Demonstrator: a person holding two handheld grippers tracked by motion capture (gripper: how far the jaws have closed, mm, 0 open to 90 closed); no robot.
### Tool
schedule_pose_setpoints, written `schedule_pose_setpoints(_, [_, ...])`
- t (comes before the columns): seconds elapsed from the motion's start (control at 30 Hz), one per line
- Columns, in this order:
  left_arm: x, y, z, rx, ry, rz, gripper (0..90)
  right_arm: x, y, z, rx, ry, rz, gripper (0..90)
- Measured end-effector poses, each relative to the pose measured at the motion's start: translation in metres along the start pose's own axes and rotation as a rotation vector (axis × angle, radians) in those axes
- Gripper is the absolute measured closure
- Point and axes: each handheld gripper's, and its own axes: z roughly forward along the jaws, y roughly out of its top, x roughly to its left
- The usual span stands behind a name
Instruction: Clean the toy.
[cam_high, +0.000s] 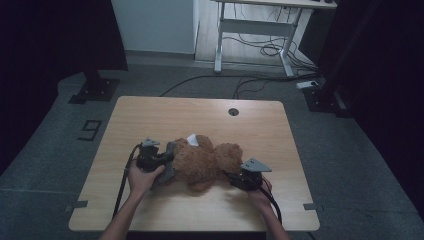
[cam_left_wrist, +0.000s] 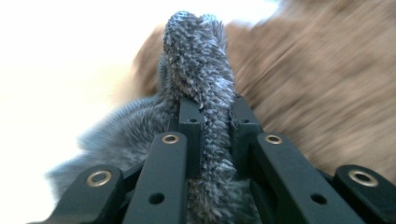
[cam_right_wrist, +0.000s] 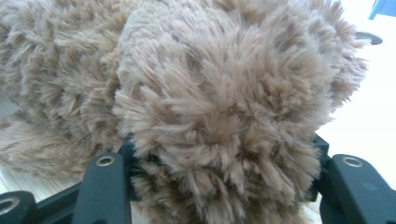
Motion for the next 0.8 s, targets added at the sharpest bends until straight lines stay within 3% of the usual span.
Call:
schedule_pose_setpoints(0.1, [-0.027, 0.026, -0.003, -0.047, 0.003, 0.071, 79.1, -0.001, 0.0, 0.0, -0.001, 0.003, 0.005, 40.0])
schedule_pose_setpoints(0.27, [-0.086, 0.074, 0.012, -0.074, -0.054, 0.183, 79.2, -0.001, -0.001, 0.0, -0.006, 0.001, 0.004, 39.9])
schedule_pose_setpoints(0.37, [-0.117, 0.094, 0.036, -0.042, -0.08, 0.222, 79.1, 0.0, -0.001, 0.0, -0.007, 0.0, 0.002, 39.9])
schedule_pose_setpoints(0.47, [-0.142, 0.104, 0.074, 0.036, -0.099, 0.25, 79.0, 0.0, -0.001, 0.0, -0.009, -0.002, 0.0, 40.0])
schedule_pose_setpoints(0.6, [-0.151, 0.092, 0.12, 0.183, -0.105, 0.255, 78.8, 0.0, -0.002, -0.001, -0.01, -0.003, -0.003, 40.0])
schedule_pose_setpoints(0.63, [-0.147, 0.088, 0.124, 0.18, -0.116, 0.229, 78.4, 0.0, -0.002, -0.001, -0.007, -0.005, -0.004, 40.0])
schedule_pose_setpoints(0.7, [-0.14, 0.089, 0.122, 0.19, -0.146, 0.192, 78.6, -0.001, -0.003, 0.0, -0.006, -0.003, 0.001, 40.0])
schedule_pose_setpoints(0.8, [-0.128, 0.09, 0.111, 0.213, -0.056, 0.225, 78.9, 0.002, -0.003, 0.0, -0.005, -0.011, -0.024, 40.1])
